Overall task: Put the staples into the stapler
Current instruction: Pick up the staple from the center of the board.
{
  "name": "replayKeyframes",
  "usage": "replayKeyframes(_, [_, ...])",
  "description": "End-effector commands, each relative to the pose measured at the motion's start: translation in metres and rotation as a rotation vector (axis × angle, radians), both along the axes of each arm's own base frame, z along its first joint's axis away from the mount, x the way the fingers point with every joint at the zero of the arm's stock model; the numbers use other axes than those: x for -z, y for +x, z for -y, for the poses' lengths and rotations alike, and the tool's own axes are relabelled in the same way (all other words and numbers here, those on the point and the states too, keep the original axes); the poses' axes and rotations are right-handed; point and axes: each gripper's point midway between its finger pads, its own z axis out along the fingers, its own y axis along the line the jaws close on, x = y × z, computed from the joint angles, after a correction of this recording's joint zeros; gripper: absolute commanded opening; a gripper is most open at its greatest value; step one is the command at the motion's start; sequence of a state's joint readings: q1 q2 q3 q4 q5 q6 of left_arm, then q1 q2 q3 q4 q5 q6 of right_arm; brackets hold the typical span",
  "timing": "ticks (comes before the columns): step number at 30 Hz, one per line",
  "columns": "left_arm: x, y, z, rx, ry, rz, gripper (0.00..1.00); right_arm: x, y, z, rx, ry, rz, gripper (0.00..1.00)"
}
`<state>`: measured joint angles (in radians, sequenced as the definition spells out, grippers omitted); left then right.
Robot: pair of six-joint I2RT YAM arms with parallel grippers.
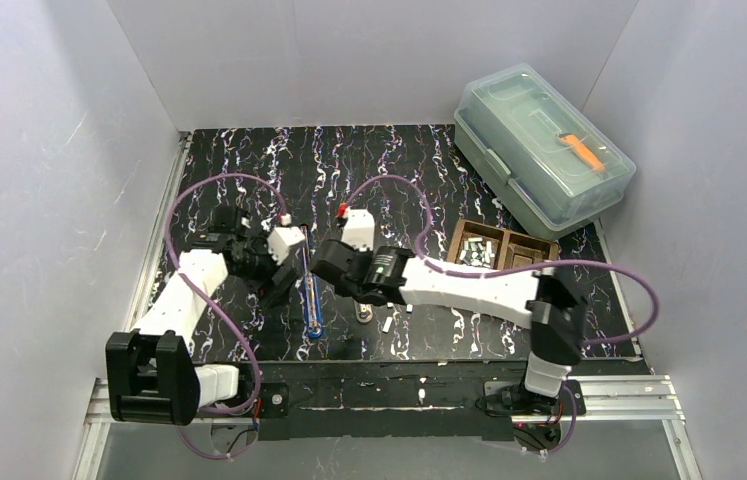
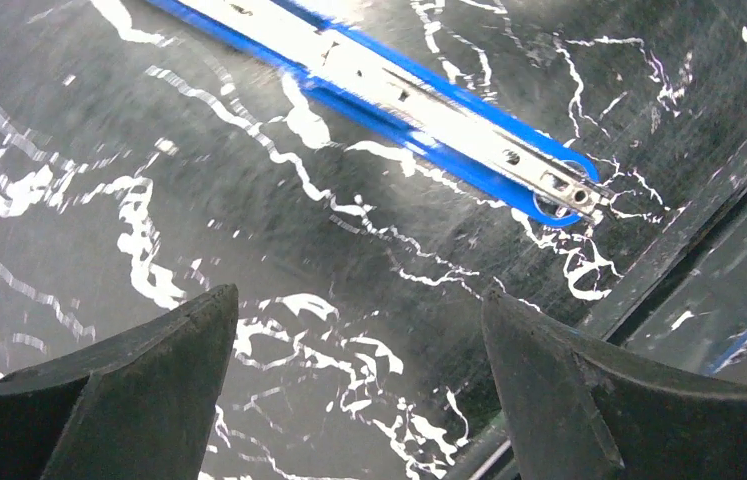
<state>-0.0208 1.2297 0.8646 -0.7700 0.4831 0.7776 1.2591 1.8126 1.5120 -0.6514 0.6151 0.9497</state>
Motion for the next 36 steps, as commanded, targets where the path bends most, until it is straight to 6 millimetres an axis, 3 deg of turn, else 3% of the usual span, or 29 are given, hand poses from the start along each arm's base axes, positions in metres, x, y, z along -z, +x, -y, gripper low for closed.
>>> replayKeyframes(1, [0.014, -0.002, 0.014, 0.167, 0.068, 0.08, 0.89, -0.049, 0.008, 0.027, 0.092, 0.111, 0.067, 0.08])
replayKeyframes(6, [0.035, -0.011, 0.021, 0.287, 0.122, 0.087, 0.89, -0.069, 0.012, 0.053, 0.131, 0.184, 0.068, 0.08])
replayKeyframes(12, [0.056, -0.018, 0.02, 0.377, 0.187, 0.123, 0.88, -0.07, 0.018, 0.063, 0.149, 0.198, 0.05, 0.08])
replayKeyframes(25, [0.068, -0.007, 0.043, 0.444, 0.237, 0.136, 0.83, -0.067, 0.029, 0.077, 0.184, 0.214, 0.038, 0.08])
replayKeyframes(36, [0.074, -0.009, 0.067, 0.497, 0.227, 0.125, 0.82, -0.061, 0.033, 0.088, 0.202, 0.21, 0.028, 0.08])
